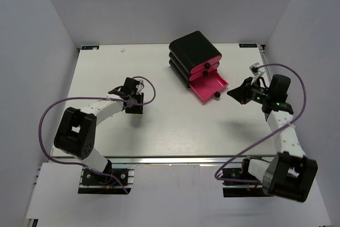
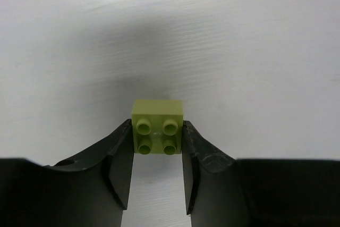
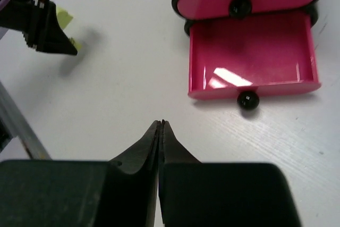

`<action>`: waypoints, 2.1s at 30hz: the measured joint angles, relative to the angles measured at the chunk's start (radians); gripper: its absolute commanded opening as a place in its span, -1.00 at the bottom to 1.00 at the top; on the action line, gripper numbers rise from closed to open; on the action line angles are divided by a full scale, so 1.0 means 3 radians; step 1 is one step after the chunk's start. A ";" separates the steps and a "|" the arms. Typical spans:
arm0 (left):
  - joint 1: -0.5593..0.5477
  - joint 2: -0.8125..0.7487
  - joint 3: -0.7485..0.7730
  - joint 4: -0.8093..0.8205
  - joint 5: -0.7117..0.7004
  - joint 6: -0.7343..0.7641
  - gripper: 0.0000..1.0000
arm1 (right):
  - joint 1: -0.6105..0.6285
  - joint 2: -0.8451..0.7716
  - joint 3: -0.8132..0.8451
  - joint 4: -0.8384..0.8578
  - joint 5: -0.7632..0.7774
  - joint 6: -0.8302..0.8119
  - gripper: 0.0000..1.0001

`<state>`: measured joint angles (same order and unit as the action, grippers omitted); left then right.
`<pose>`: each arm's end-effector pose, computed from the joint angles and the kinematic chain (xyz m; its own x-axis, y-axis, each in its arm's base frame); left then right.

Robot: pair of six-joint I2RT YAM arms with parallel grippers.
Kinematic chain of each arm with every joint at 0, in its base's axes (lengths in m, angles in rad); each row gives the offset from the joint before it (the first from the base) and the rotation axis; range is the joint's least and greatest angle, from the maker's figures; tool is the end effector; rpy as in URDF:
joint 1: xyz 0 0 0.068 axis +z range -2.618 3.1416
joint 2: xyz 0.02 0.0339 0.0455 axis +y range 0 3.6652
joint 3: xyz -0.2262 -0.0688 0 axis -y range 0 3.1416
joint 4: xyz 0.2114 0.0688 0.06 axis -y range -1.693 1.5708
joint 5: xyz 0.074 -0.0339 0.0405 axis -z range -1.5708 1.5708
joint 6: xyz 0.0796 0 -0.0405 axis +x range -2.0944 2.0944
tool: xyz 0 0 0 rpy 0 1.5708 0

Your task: Sort the legos into containers by color

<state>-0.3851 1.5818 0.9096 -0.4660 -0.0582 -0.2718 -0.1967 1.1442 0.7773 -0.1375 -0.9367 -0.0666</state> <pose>0.2701 -0.1045 0.1157 -0.9051 0.0777 -0.4180 0.1136 0.9916 -0.0617 0.2590 0.0138 0.2410 -0.4346 0.0464 -0.8994 -0.6062 0.7236 0.3302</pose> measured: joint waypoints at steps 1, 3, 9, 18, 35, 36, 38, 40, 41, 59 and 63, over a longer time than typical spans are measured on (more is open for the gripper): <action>-0.0011 -0.0055 0.0000 0.0052 0.0154 0.0024 -0.85 | 0.0000 -0.0135 -0.0039 0.0048 0.0022 -0.0001 -1.00; -0.0060 -0.0160 0.0003 0.0169 0.0430 0.0072 -0.89 | -0.0005 -0.0390 -0.0170 0.0183 0.0075 0.0031 -1.00; -0.0401 -0.0266 0.0278 0.0553 0.1172 0.0156 -0.89 | -0.0083 -0.0404 -0.0240 0.0125 0.0211 0.0033 -1.00; -0.1116 0.0175 0.1212 0.1110 0.1317 0.0282 -0.87 | -0.0212 -0.0637 -0.0214 0.0015 0.0300 -0.0033 -0.85; -0.1589 0.2068 0.3012 0.0999 -0.0043 0.0671 -0.05 | -0.0432 -0.1005 -0.0216 0.0018 0.0275 -0.0083 -0.73; -0.1593 0.2106 0.3066 0.0963 -0.0089 0.0676 0.05 | -0.0444 -0.1012 -0.0217 0.0018 0.0253 -0.0089 -0.72; -0.1600 0.2159 0.3156 0.0941 -0.0140 0.0685 0.15 | -0.0467 -0.1022 -0.0217 0.0018 0.0209 -0.0106 -0.69; -0.1609 0.2190 0.3226 0.0923 -0.0182 0.0680 0.16 | -0.0482 -0.1022 -0.0217 0.0017 0.0165 -0.0127 -0.68; -0.1611 0.2190 0.3239 0.0908 -0.0188 0.0679 0.16 | -0.0492 -0.1022 -0.0217 0.0015 0.0144 -0.0141 -0.67; -0.1539 0.0108 0.1352 0.0849 -0.0375 0.0126 -0.56 | -0.0170 -0.0755 -0.0140 -0.1314 -0.1239 -0.2314 0.08; -0.1358 -0.1207 0.0687 0.0603 -0.0813 -0.0078 0.38 | 0.0521 -0.0615 -0.0109 -0.1015 -0.0889 -0.2166 0.06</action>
<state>-0.7925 1.2198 1.1156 -0.2852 -0.3019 -0.2951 -0.0402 0.9596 0.7444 -0.4419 -1.2034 -0.7162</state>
